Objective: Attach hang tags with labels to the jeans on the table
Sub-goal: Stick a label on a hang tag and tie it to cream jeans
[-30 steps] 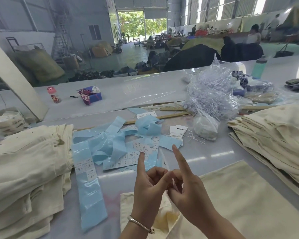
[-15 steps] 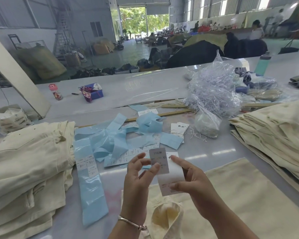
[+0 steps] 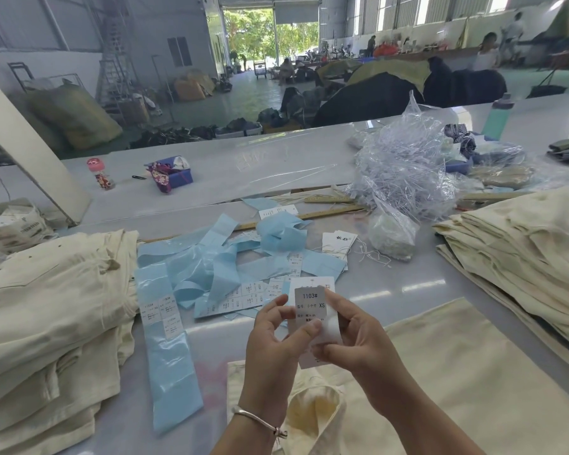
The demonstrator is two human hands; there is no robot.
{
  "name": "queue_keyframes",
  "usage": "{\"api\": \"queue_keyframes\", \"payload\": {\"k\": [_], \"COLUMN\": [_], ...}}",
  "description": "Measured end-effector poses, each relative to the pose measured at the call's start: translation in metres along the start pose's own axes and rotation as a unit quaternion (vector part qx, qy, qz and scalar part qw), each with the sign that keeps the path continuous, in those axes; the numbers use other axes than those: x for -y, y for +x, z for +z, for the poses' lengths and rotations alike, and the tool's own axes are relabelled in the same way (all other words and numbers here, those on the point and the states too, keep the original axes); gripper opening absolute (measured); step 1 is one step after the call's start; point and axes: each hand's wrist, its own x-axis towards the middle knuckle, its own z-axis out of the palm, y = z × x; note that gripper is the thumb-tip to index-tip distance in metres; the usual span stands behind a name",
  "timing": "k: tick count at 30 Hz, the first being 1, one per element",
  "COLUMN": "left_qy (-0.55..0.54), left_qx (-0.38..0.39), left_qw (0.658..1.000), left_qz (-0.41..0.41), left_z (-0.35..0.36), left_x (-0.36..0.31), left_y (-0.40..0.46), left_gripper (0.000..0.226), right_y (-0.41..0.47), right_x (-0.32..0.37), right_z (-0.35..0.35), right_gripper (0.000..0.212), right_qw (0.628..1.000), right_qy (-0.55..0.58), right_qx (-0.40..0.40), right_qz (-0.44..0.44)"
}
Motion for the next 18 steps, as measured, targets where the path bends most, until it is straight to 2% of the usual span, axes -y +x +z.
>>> {"api": "queue_keyframes", "payload": {"k": [3, 8, 13, 15, 18], "left_qy": [-0.025, -0.049, -0.073, -0.077, -0.083], "left_qx": [0.010, 0.037, 0.023, 0.032, 0.038], "left_qw": [0.999, 0.997, 0.997, 0.996, 0.995], "left_qz": [-0.041, -0.042, -0.026, -0.027, -0.050], "left_z": [0.0011, 0.0021, 0.0060, 0.0053, -0.0019], "left_x": [-0.0011, -0.0022, -0.0015, -0.0027, -0.0072], "left_y": [-0.0004, -0.0030, -0.0055, -0.0058, -0.0014], "left_gripper": [0.039, 0.033, 0.036, 0.054, 0.103], "right_y": [-0.0009, -0.0011, -0.0009, -0.0011, -0.0024], "right_x": [0.0010, 0.0004, 0.0035, 0.0046, 0.0046], "right_z": [0.0025, 0.0055, 0.0079, 0.0081, 0.0068], "right_gripper": [0.067, 0.069, 0.071, 0.073, 0.076], "right_qw": [0.999, 0.999, 1.000, 1.000, 0.999], "right_qy": [-0.019, -0.023, -0.009, 0.005, 0.038], "right_qx": [-0.005, -0.010, -0.001, 0.004, 0.010], "right_qz": [-0.025, -0.032, -0.029, -0.029, -0.026]}}
